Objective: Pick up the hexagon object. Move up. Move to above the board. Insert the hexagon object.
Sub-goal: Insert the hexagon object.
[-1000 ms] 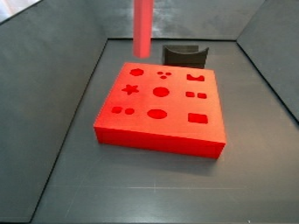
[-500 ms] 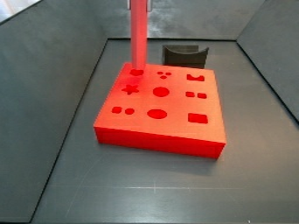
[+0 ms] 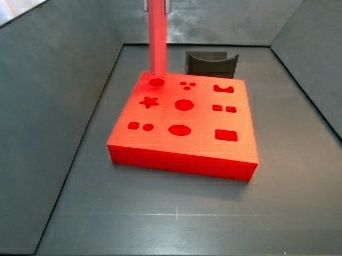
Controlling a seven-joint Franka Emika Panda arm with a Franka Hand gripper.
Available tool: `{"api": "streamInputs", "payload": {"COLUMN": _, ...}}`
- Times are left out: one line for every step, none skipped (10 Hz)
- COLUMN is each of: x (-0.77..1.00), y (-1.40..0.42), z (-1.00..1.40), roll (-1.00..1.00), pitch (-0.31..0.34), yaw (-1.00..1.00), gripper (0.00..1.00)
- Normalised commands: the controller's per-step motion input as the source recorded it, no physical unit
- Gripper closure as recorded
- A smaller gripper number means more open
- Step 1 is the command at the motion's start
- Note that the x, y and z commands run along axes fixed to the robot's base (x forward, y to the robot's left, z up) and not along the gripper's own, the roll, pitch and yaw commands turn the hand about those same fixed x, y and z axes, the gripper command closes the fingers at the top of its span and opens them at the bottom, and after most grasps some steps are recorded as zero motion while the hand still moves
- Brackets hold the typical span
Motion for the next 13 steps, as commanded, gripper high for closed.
{"api": "streamInputs", "payload": {"x": 0.0, "y": 0.0, "z": -0.29, "roll": 0.14, "pitch": 0.0, "yaw": 0.1, "gripper": 1.0}}
{"api": "streamInputs", "payload": {"x": 0.0, "y": 0.0, "z": -0.29, "roll": 0.14, "pitch": -0.01, "yaw": 0.09, "gripper": 1.0}}
{"api": "streamInputs", "payload": {"x": 0.0, "y": 0.0, "z": -0.29, "roll": 0.17, "pitch": 0.0, "yaw": 0.09, "gripper": 1.0}}
{"api": "streamInputs", "payload": {"x": 0.0, "y": 0.0, "z": -0.26, "roll": 0.18, "pitch": 0.0, "yaw": 0.09, "gripper": 1.0}}
{"api": "streamInputs", "payload": {"x": 0.0, "y": 0.0, "z": -0.24, "roll": 0.15, "pitch": 0.0, "yaw": 0.07, "gripper": 1.0}}
{"api": "streamInputs", "payload": {"x": 0.0, "y": 0.0, "z": -0.26, "roll": 0.12, "pitch": 0.0, "yaw": 0.07, "gripper": 1.0}}
{"api": "streamInputs", "payload": {"x": 0.19, "y": 0.0, "z": -0.32, "roll": 0.07, "pitch": -0.004, "yaw": 0.04, "gripper": 1.0}}
{"api": "streamInputs", "payload": {"x": 0.17, "y": -0.04, "z": -0.43, "roll": 0.13, "pitch": -0.01, "yaw": 0.09, "gripper": 1.0}}
{"api": "streamInputs", "payload": {"x": 0.06, "y": -0.07, "z": -0.57, "roll": 0.15, "pitch": -0.064, "yaw": 0.11, "gripper": 1.0}}
{"api": "streamInputs", "payload": {"x": 0.05, "y": -0.08, "z": -0.58, "roll": 0.12, "pitch": -0.09, "yaw": 0.05, "gripper": 1.0}}
{"api": "streamInputs", "payload": {"x": 0.04, "y": -0.08, "z": -0.59, "roll": 0.1, "pitch": -0.044, "yaw": 0.0, "gripper": 1.0}}
{"api": "streamInputs", "payload": {"x": 0.0, "y": 0.05, "z": -0.07, "roll": -0.06, "pitch": -0.02, "yaw": -0.03, "gripper": 1.0}}
{"api": "streamInputs", "payload": {"x": -0.07, "y": 0.0, "z": 0.0, "roll": 0.0, "pitch": -0.059, "yaw": 0.0, "gripper": 1.0}}
